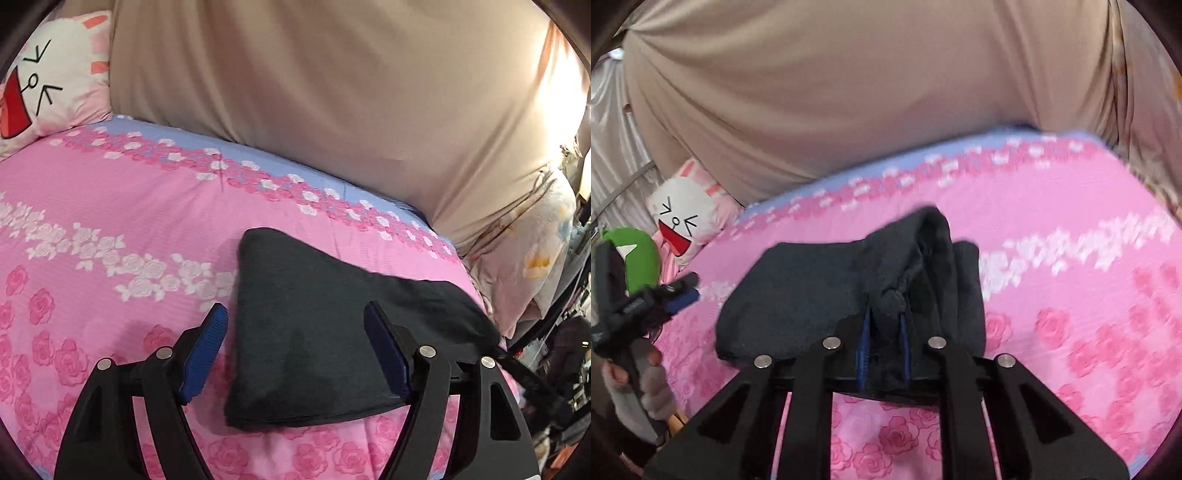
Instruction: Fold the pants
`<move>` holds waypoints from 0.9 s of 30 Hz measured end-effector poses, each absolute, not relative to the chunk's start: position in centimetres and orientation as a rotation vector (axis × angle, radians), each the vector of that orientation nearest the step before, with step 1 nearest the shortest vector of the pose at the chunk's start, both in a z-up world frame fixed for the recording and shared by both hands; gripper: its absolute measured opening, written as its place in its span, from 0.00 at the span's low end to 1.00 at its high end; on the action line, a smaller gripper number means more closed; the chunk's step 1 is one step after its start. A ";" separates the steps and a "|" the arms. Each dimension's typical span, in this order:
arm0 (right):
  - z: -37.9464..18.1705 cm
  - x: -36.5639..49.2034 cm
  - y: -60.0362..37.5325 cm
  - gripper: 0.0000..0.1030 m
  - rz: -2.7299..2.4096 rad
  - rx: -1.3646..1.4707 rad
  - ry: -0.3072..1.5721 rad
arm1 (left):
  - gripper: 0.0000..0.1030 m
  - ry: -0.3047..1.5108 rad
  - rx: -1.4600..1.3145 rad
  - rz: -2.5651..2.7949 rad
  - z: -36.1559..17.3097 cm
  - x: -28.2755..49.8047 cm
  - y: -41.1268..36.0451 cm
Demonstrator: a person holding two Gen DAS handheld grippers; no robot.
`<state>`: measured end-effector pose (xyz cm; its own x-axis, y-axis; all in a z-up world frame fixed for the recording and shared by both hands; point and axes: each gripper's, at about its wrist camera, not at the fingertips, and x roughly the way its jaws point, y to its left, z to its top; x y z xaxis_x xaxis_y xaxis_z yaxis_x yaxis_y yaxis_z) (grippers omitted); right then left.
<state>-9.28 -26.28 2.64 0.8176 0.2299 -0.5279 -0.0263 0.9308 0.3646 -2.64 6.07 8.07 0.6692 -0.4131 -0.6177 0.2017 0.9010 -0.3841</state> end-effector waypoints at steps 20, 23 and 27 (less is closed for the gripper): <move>2.0 -9.2 -12.4 0.37 0.344 -0.032 0.622 | 0.71 0.952 -0.455 -0.368 1.7 -2.4 8.3; 1.2 -8.2 -11.0 0.25 0.340 -0.079 0.639 | 0.72 0.946 -0.456 -0.374 1.6 -2.6 8.4; 1.2 -8.9 -11.5 0.00 0.395 -0.043 0.684 | 0.72 0.948 -0.465 -0.377 1.6 -2.7 8.5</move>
<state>-8.94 -11.46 1.19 0.7040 0.3410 -0.6230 -0.3689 0.9252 0.0895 -2.66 8.48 1.59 0.5317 -0.5015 -0.6825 0.1046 0.8386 -0.5347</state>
